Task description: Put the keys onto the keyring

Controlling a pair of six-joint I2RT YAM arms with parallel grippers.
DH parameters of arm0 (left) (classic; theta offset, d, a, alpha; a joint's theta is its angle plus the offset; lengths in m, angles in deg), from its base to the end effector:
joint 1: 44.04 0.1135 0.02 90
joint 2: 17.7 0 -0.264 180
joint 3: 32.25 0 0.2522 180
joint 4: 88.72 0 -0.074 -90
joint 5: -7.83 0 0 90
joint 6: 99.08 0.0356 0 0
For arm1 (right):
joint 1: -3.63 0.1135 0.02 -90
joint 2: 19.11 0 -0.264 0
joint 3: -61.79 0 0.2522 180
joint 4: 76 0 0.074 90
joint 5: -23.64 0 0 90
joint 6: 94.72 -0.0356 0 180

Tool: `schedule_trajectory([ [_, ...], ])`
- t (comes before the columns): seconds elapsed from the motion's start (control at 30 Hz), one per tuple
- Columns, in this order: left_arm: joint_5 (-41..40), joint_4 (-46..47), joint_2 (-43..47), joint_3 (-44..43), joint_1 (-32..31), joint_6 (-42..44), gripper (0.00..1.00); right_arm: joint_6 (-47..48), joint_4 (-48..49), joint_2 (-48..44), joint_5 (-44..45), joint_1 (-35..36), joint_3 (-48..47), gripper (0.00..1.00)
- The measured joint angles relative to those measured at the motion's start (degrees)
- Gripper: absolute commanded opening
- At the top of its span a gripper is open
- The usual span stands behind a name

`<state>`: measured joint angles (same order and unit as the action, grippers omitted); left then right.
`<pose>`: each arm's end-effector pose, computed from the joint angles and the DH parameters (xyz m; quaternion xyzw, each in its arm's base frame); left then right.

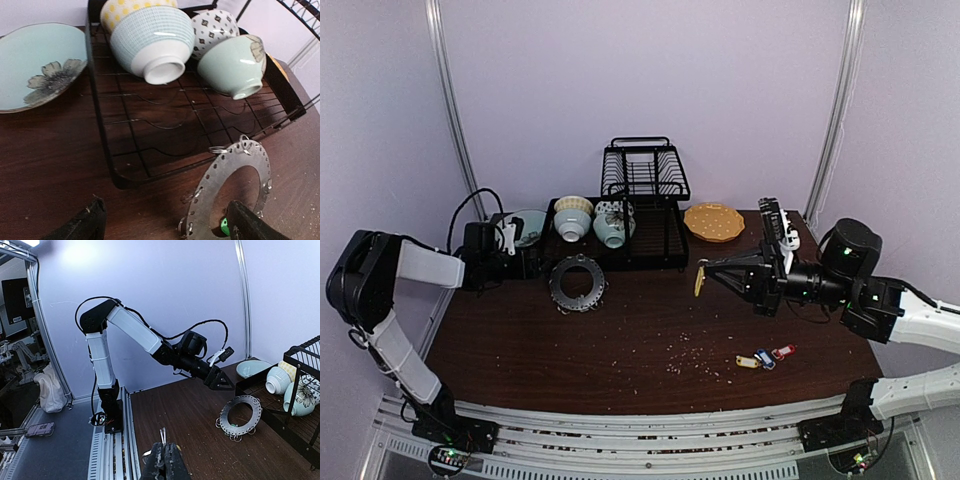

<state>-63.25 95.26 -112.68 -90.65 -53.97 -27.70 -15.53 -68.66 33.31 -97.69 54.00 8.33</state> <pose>0.3291 -0.0693 0.1682 0.0132 0.8687 -0.2565 0.4235 0.1225 0.1770 0.3425 -0.4053 0.5230 0.5228 0.5375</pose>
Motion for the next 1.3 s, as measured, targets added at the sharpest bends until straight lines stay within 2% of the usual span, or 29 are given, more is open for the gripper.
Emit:
schedule_trajectory([
  [0.17, 7.0, 8.6, -3.8, 2.7, 0.0, -1.3, 0.86, 0.1, 0.0, 0.0, 0.0, 0.0, 0.0, 0.0],
  [0.33, 9.6, 11.9, -7.4, 2.7, 0.0, -1.3, 0.86, 0.1, 0.0, 0.2, 0.0, 0.0, 0.0, 0.0],
  [0.5, 12.2, 14.6, -11.8, 1.9, 0.0, -2.1, 0.79, 0.1, 0.0, 0.8, -0.1, 0.0, 0.0, 0.0],
  [0.57, 13.5, 15.6, -12.6, 1.9, -0.2, -2.2, 0.73, 0.1, 0.0, 0.8, 0.0, 0.0, 0.0, 0.0],
  [0.7, 15.4, 16.5, -13.2, 1.6, -0.9, -2.0, 0.51, 0.1, 0.0, 0.8, 0.0, 0.0, 0.0, 0.0],
  [0.9, 17.2, 17.4, -15.2, 0.2, -1.3, -1.9, 0.23, 0.1, 0.0, 0.8, 0.0, 0.0, 0.0, 0.0],
  [1.03, 19.3, 18.0, -15.3, -0.2, -1.2, -1.7, 0.0, 0.1, 0.0, 0.8, 0.0, 0.0, 0.0, 0.0],
  [1.13, 24.0, 19.9, -13.2, -0.8, -1.7, -3.4, 0.0, 0.1, 0.0, 0.8, 0.0, 0.0, 0.0, 0.0],
  [1.3, 23.4, 18.1, -10.6, -1.0, -2.7, -1.5, 0.0, 0.1, 0.0, 0.8, 0.0, 0.0, 0.0, 0.0],
])
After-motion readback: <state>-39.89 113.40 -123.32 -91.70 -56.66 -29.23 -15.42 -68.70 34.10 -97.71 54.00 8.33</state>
